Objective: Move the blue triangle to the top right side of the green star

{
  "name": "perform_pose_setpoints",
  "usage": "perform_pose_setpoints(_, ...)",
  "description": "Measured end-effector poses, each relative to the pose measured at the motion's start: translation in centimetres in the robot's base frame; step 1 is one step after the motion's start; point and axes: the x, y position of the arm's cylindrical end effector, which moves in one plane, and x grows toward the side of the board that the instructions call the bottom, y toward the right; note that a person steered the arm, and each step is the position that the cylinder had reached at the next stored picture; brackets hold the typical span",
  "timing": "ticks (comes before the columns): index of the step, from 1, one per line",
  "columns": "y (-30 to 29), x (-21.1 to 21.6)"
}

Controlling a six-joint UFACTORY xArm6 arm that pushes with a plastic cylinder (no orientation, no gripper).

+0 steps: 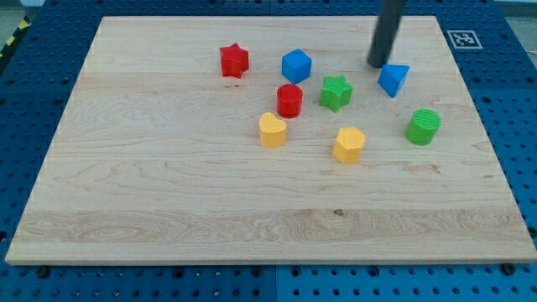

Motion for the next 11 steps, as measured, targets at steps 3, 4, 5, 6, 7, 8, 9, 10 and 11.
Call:
perform_pose_setpoints(3, 4.4, 6.0)
perform_pose_setpoints(4, 0.4, 6.5)
perform_pose_setpoints(5, -1.8, 6.5)
perform_pose_setpoints(6, -1.8, 6.5)
perform_pose_setpoints(7, -2.0, 6.5)
perform_pose_setpoints(8, -2.4, 6.1)
perform_pose_setpoints(9, -3.2, 6.0)
perform_pose_setpoints(10, -3.7, 6.0)
perform_pose_setpoints(11, -3.0, 7.0)
